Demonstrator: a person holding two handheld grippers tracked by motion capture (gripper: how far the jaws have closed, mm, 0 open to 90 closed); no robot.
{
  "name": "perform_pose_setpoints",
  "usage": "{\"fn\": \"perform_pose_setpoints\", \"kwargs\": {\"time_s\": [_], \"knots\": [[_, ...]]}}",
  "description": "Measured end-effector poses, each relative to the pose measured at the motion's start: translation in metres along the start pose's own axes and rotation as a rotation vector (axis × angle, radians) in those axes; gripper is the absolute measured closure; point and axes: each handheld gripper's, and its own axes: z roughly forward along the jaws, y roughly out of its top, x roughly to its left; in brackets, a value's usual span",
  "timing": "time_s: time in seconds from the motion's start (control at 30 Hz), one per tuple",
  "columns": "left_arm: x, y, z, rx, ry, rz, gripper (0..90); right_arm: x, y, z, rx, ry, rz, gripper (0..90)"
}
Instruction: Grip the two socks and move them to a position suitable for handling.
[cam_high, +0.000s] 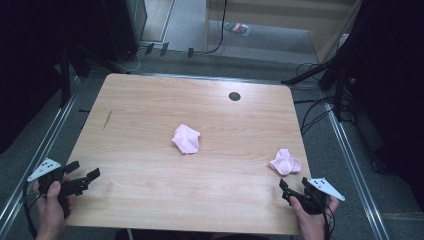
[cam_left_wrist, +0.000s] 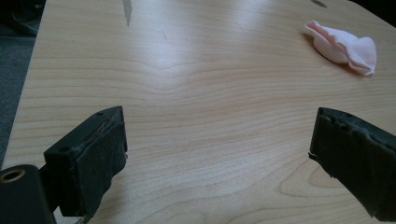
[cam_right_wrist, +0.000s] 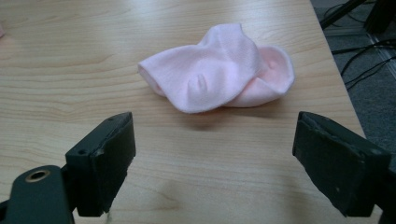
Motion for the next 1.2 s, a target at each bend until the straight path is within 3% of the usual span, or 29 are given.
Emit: {"fn": "perform_pose_setpoints", "kwargs": {"time_s": [0.2,0.4,0.47,0.6,0.7,0.77,0.8,0.83,0.97,1.0,1.2], "knots": [[0.001,0.0,0.0,0.001,-0.003,-0.001,3.9,0.005,0.009,-0.003,-0.024,-0.031,-0.003,19.1],[0.0,0.0,-0.001,-0.002,-0.001,0.002,3.9,0.016,0.022,-0.007,-0.049,-0.015,-0.02,20.5],[0.001,0.0,-0.001,-0.003,-0.004,0.0,3.9,0.019,0.027,-0.007,-0.041,-0.003,-0.027,22.3],[0.001,0.0,-0.001,-0.002,0.0,0.0,3.9,0.024,0.037,-0.004,-0.028,-0.025,-0.052,27.9],[0.001,0.0,-0.001,-0.003,0.001,0.0,3.9,0.023,0.045,0.002,-0.008,-0.018,-0.054,35.0],[0.0,0.0,-0.001,-0.002,0.001,0.002,3.9,0.021,0.05,0.008,0.006,-0.03,-0.029,37.5],[0.0,0.0,-0.001,-0.001,-0.004,0.002,3.9,0.018,0.053,0.016,0.025,-0.039,0.006,37.9],[0.0,0.0,-0.001,-0.001,-0.004,0.002,3.9,0.018,0.053,0.016,0.025,-0.039,0.006,37.9],[0.0,0.0,-0.001,-0.001,-0.004,0.001,3.9,0.017,0.053,0.035,0.061,-0.079,-0.007,34.4],[0.0,0.0,-0.001,-0.002,-0.005,0.0,3.9,0.015,0.053,0.044,0.07,-0.13,-0.016,30.4],[0.001,0.0,-0.001,-0.002,-0.006,0.0,3.9,0.009,0.049,0.061,0.128,-0.135,-0.007,27.3]]}}
